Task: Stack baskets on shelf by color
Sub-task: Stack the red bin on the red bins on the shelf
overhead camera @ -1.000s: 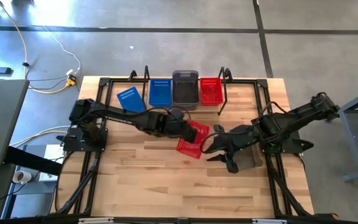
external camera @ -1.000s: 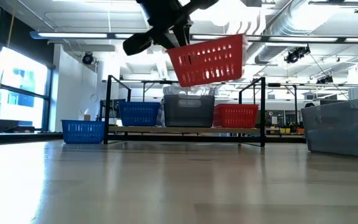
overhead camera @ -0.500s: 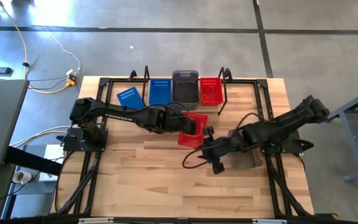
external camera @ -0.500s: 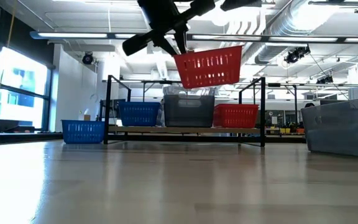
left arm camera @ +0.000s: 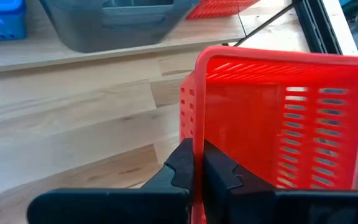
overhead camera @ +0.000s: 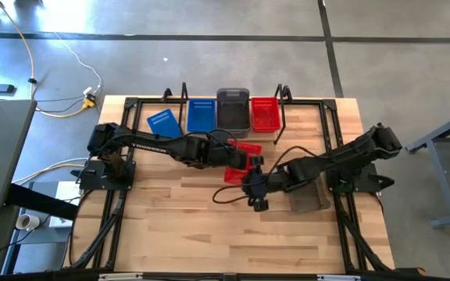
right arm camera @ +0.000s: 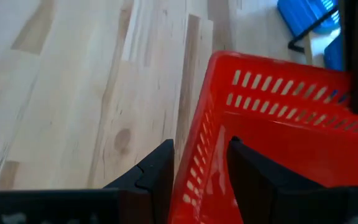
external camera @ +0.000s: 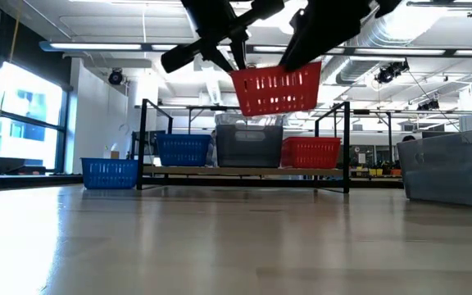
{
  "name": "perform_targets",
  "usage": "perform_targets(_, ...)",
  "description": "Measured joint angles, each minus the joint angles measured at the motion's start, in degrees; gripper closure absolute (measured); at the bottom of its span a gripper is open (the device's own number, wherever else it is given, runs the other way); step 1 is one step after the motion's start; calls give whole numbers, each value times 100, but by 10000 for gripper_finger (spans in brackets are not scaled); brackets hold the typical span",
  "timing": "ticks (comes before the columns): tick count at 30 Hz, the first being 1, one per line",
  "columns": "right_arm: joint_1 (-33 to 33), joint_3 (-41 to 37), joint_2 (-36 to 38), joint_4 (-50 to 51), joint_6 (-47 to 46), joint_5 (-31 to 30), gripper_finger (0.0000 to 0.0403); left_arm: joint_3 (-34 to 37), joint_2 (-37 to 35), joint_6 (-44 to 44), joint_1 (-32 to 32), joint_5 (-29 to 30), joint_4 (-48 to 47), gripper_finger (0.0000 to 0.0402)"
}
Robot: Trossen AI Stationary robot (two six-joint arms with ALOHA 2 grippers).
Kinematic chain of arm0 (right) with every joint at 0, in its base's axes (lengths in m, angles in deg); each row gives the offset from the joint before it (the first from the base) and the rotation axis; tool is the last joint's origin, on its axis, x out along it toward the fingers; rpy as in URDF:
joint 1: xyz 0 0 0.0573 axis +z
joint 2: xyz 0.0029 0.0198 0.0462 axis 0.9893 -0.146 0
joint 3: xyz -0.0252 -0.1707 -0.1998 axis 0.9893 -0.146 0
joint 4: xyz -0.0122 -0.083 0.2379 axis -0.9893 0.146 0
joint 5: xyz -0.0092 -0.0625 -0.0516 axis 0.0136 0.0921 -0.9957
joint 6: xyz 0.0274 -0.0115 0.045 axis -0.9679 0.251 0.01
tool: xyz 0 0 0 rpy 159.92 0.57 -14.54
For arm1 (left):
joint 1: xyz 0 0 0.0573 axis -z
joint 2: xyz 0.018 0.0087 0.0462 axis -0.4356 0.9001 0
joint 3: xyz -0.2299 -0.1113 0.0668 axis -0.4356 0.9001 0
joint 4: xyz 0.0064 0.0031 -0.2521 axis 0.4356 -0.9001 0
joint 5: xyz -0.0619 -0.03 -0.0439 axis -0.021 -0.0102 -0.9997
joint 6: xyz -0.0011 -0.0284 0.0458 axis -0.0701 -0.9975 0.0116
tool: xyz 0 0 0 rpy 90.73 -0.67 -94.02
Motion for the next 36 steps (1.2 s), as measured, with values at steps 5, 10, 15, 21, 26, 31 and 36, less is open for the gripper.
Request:
perform_targets(5, -105, 0, -180, 147, -200, 181, 269, 0, 0, -13, 2, -15, 27, 401)
perform_targets(10, -105, 0, -254, 243, -320, 145, 282, 0, 0, 41, -2, -29, 34, 401)
perform_targets(15, -105, 2, -258, 262, -431, 246, 373, 0, 0, 88, -2, -69, -2, 400)
perform_targets(21, -110, 4, -256, 277, -677, 271, 389, 2, 0, 377, -5, -133, -6, 385)
perform_targets(26, -105, 4, -256, 298, -933, 357, 397, 2, 0, 683, -13, -336, 15, 363)
perform_targets(31, -99, 4, -258, 409, -1271, 528, 401, 2, 0, 1065, -98, -799, 64, 326)
perform_targets(36, -92, 4, -263, 665, -1729, 547, 403, -7, -2, 1666, -220, -1492, 92, 285)
